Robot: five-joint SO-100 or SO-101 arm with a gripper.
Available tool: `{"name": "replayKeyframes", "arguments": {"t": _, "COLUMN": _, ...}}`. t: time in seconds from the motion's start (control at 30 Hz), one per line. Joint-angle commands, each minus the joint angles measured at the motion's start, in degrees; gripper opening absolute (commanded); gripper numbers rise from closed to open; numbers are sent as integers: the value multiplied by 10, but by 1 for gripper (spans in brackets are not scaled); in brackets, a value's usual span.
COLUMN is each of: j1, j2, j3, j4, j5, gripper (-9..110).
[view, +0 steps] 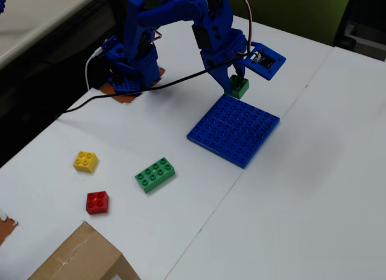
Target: Pick up the 2x2 green block and go up the 8x8 blue block.
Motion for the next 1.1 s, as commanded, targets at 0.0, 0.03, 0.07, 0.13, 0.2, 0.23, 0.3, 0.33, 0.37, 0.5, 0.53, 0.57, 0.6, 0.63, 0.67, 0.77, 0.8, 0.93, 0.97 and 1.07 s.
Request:
{"name": "replayKeyframes", "arguments": {"t": 0.0, "j1": -4, "j2": 35, "j3": -2, "j4": 21, "j5": -4, "gripper": 0}}
{"name": "replayKeyframes", "arguments": {"t": 0.03, "j1": -4, "j2": 35, "j3": -2, "j4": 21, "j5": -4, "gripper": 0}}
{"name": "replayKeyframes", "arguments": {"t": 0.07, "j1": -4, "j2": 35, "j3": -2, "j4": 21, "j5": -4, "gripper": 0}}
{"name": "replayKeyframes", "arguments": {"t": 0.13, "j1": -4, "j2": 35, "j3": -2, "j4": 21, "j5": -4, "gripper": 0}}
{"name": "replayKeyframes", "arguments": {"t": 0.2, "j1": -4, "j2": 35, "j3": -2, "j4": 21, "j5": -4, "gripper": 0}}
{"name": "replayKeyframes", "arguments": {"t": 0.23, "j1": -4, "j2": 35, "j3": -2, "j4": 21, "j5": -4, "gripper": 0}}
{"name": "replayKeyframes", "arguments": {"t": 0.3, "j1": -4, "j2": 35, "j3": -2, "j4": 21, "j5": -4, "gripper": 0}}
{"name": "replayKeyframes", "arguments": {"t": 0.33, "j1": -4, "j2": 35, "j3": -2, "j4": 21, "j5": -4, "gripper": 0}}
{"name": "replayKeyframes", "arguments": {"t": 0.37, "j1": -4, "j2": 35, "j3": -2, "j4": 21, "j5": -4, "gripper": 0}}
{"name": "replayKeyframes", "arguments": {"t": 0.5, "j1": -4, "j2": 35, "j3": -2, "j4": 21, "j5": -4, "gripper": 0}}
{"name": "replayKeyframes", "arguments": {"t": 0.53, "j1": -4, "j2": 35, "j3": -2, "j4": 21, "j5": -4, "gripper": 0}}
{"name": "replayKeyframes", "arguments": {"t": 0.57, "j1": -4, "j2": 35, "j3": -2, "j4": 21, "j5": -4, "gripper": 0}}
{"name": "replayKeyframes", "arguments": {"t": 0.6, "j1": -4, "j2": 35, "j3": -2, "j4": 21, "j5": -7, "gripper": 0}}
{"name": "replayKeyframes", "arguments": {"t": 0.63, "j1": -4, "j2": 35, "j3": -2, "j4": 21, "j5": -10, "gripper": 0}}
{"name": "replayKeyframes", "arguments": {"t": 0.67, "j1": -4, "j2": 35, "j3": -2, "j4": 21, "j5": -10, "gripper": 0}}
{"name": "replayKeyframes", "arguments": {"t": 0.77, "j1": -4, "j2": 35, "j3": -2, "j4": 21, "j5": -11, "gripper": 0}}
{"name": "replayKeyframes", "arguments": {"t": 0.8, "j1": -4, "j2": 35, "j3": -2, "j4": 21, "j5": -11, "gripper": 0}}
{"name": "replayKeyframes", "arguments": {"t": 0.93, "j1": -4, "j2": 35, "j3": -2, "j4": 21, "j5": -11, "gripper": 0}}
{"name": "replayKeyframes", "arguments": {"t": 0.97, "j1": -4, "j2": 35, "j3": -2, "j4": 21, "j5": -11, "gripper": 0}}
{"name": "replayKeyframes", "arguments": {"t": 1.07, "j1": -4, "j2": 35, "j3": -2, "j4": 21, "j5": -11, "gripper": 0}}
